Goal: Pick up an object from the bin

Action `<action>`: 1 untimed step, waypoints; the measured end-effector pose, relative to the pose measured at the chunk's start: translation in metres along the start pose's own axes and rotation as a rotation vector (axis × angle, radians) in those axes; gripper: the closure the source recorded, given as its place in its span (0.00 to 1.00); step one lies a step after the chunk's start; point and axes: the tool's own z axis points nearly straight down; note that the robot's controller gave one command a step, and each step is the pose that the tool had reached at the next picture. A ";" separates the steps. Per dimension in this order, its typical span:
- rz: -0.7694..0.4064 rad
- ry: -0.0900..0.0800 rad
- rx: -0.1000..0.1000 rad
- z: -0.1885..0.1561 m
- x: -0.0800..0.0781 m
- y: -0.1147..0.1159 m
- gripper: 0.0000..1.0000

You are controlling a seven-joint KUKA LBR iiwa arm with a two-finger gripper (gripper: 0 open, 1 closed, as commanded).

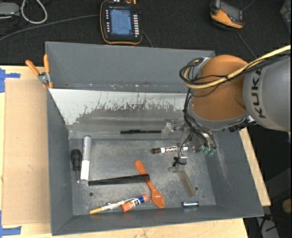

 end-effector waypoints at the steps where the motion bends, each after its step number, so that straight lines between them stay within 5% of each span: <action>1: -0.266 -0.003 0.000 0.086 -0.048 -0.059 0.00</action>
Offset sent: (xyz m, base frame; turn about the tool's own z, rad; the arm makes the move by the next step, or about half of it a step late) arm 0.0608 -0.0619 -0.1160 0.0336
